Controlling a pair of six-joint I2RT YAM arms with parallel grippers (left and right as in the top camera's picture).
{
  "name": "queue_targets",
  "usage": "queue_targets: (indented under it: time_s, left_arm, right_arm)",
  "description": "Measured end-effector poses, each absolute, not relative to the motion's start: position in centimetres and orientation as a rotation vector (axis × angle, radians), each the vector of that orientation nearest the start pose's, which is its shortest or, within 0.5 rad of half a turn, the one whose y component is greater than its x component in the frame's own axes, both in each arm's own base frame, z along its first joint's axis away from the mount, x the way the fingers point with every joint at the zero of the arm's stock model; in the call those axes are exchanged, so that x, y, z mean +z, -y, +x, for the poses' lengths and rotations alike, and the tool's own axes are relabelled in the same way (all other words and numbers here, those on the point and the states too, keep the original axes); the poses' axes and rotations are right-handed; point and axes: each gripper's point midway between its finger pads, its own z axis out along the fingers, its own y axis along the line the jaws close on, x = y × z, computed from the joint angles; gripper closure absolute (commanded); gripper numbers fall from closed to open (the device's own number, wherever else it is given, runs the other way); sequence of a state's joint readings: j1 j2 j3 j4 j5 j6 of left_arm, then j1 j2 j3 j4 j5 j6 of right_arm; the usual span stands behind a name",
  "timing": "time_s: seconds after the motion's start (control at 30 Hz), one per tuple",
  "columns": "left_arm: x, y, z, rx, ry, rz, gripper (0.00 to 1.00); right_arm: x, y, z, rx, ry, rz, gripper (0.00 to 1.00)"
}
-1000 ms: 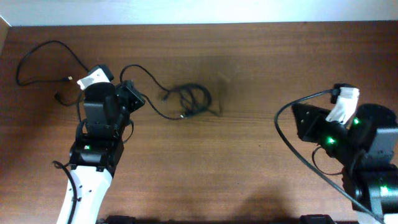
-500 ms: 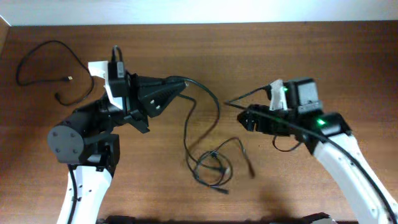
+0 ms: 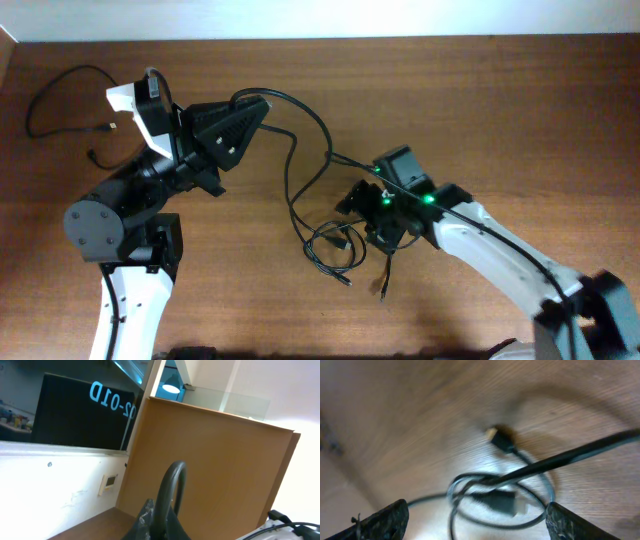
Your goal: Untangle cables
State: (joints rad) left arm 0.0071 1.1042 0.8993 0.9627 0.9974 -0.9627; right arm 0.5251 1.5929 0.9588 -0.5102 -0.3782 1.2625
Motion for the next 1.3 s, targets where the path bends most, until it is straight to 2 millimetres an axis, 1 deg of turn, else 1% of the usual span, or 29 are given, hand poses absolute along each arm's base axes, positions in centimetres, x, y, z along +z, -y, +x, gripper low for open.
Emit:
queue_targets:
  time_s: [0.03,0.07,0.1,0.17,0.2,0.23,0.3,0.33,0.37,0.4,0.43,0.47,0.5,0.57,0.63,0.7,0.73,0.77,0.8,0.83,0.87,0.9,0.93,1.0,1.1,1.17,1.2,1.27,1.3]
  left_arm:
    - [47.3,14.2,27.6,-1.234,-1.173,0.519,1.00]
    - [47.3,14.3,27.6,-1.235,-1.173,0.520,1.00]
    - [47.3,14.3,27.6,-1.235,-1.174,0.522,1.00]
    - [47.2,14.4,27.5,-1.238,-1.177,0.531,1.00]
    - [47.1,14.5,27.3,-1.241,-1.182,0.543,1.00]
    - [46.9,14.6,27.2,-1.245,-1.188,0.558,1.00]
    - [46.2,14.6,26.8,-1.244,-1.220,0.604,1.00]
    - [45.5,13.1,27.6,-1.213,-1.262,0.582,1.00]
    - [45.1,11.9,28.2,-1.188,-1.291,0.550,1.00]
    - [44.6,10.3,29.0,-1.162,-1.332,0.500,1.00]
    - [43.9,8.8,29.8,-1.138,-1.371,0.443,1.00]
    - [43.4,7.6,30.4,-1.118,-1.400,0.400,1.00]
    - [43.0,6.5,30.9,-1.089,-1.417,0.372,1.00]
    - [41.9,4.8,31.7,-1.054,-1.461,0.305,1.00]
    - [40.0,1.8,32.9,-1.013,-1.536,0.155,1.00]
    - [38.0,-1.0,34.0,-0.986,-1.599,-0.033,1.00]
    - [37.0,-1.9,34.6,-0.971,-1.621,-0.115,1.00]
    - [36.8,-1.7,34.7,-0.971,-1.625,-0.120,1.00]
    - [37.0,-0.4,34.8,-0.989,-1.623,-0.074,1.00]
    - [37.2,1.3,34.8,-1.019,-1.626,-0.023,1.00]
    - [37.2,3.8,34.6,-1.055,-1.630,0.053,1.00]
    - [37.3,6.6,34.3,-1.086,-1.631,0.135,1.00]
    - [37.3,8.0,34.2,-1.096,-1.627,0.177,1.00]
    - [37.3,8.4,34.2,-1.087,-1.623,0.189,1.00]
    - [37.3,8.3,34.4,-1.051,-1.613,0.205,1.00]
    - [37.3,7.7,34.9,-0.989,-1.600,0.197,1.00]
    - [37.2,6.6,35.6,-0.922,-1.601,0.160,1.00]
    - [35.7,4.6,36.9,-0.793,-1.677,0.048,1.00]
    - [34.9,2.7,37.7,-0.662,-1.723,-0.035,1.00]
  right_arm:
    - [4.8,-23.4,27.4,0.822,-2.905,1.087,0.50]
    - [2.8,-23.3,27.1,0.760,-2.928,1.179,0.90]
    - [1.4,-23.5,27.1,0.734,-2.936,1.226,0.96]
    - [0.9,-24.3,28.8,0.804,-2.883,1.198,0.96]
    - [1.1,-24.2,29.8,0.831,-2.859,1.148,0.96]
    - [1.4,-22.9,30.8,0.824,-2.844,1.098,0.96]
    - [4.7,-17.0,33.7,0.787,-2.761,1.028,0.96]
    - [8.8,-12.0,35.8,0.781,-2.618,1.033,0.96]
    - [12.1,-8.4,36.5,0.784,-2.529,1.003,0.96]
    - [17.5,-2.0,36.4,0.737,-2.349,0.967,0.96]
    - [20.6,1.6,35.0,0.678,-2.252,0.955,0.96]
    - [22.2,4.8,32.8,0.610,-2.196,0.980,0.96]
    - [22.8,8.7,30.7,0.524,-2.139,1.045,0.96]
    - [21.6,11.7,29.7,0.475,-2.137,1.120,0.96]
    - [20.4,13.1,29.5,0.459,-2.147,1.165,0.96]
    - [19.3,13.1,29.4,0.461,-2.190,1.169,0.96]
    - [19.1,12.2,29.6,0.501,-2.216,1.144,0.96]
    - [19.2,11.3,29.9,0.533,-2.233,1.102,0.96]
    - [19.4,9.7,30.4,0.576,-2.262,1.037,0.96]
    - [19.5,7.1,31.2,0.623,-2.307,0.937,0.96]
    - [19.7,5.0,31.7,0.656,-2.343,0.850,0.96]
    - [19.6,2.1,32.2,0.673,-2.395,0.735,0.96]
    - [19.4,0.6,32.3,0.657,-2.428,0.679,0.95]
    - [18.9,-1.7,32.2,0.621,-2.484,0.580,0.95]
    - [16.9,-3.9,32.0,0.584,-2.587,0.514,0.91]
    - [14.4,-5.9,32.0,0.584,-2.694,0.451,0.91]
    - [12.5,-6.8,32.0,0.583,-2.764,0.435,0.86]
    - [9.2,-7.3,31.9,0.570,-2.871,0.452,0.86]
    - [7.6,-7.5,31.7,0.563,-2.926,0.470,0.86]
